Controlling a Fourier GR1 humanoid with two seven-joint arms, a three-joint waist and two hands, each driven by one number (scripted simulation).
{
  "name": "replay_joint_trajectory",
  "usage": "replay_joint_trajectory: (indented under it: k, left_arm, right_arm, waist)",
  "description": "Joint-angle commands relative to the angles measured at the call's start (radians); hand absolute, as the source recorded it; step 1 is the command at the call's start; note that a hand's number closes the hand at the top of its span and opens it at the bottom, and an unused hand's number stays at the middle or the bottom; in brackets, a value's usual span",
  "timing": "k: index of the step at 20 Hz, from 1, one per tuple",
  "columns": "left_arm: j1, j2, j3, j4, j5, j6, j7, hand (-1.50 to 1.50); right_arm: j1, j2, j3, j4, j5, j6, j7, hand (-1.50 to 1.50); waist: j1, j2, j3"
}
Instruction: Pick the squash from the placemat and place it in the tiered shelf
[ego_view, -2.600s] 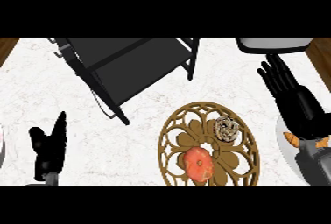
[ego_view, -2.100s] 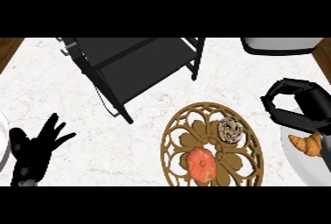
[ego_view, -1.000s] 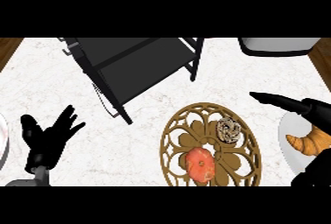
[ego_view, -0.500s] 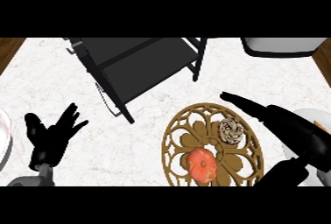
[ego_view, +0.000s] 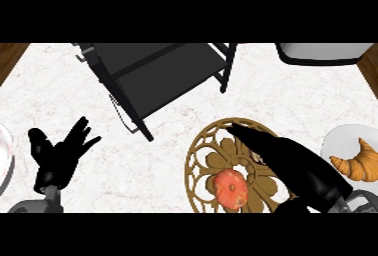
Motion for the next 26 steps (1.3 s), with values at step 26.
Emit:
replay_joint_trajectory:
  k: [26]
  left_arm:
    - [0.014,-0.061,0.024,-0.034,-0.077,-0.025,0.081,0.0]
  right_arm:
    - [0.142,0.236,0.052,0.195,0.537,0.037,-0.088,-1.5]
  waist:
    - [-0.003,0.006,-0.008]
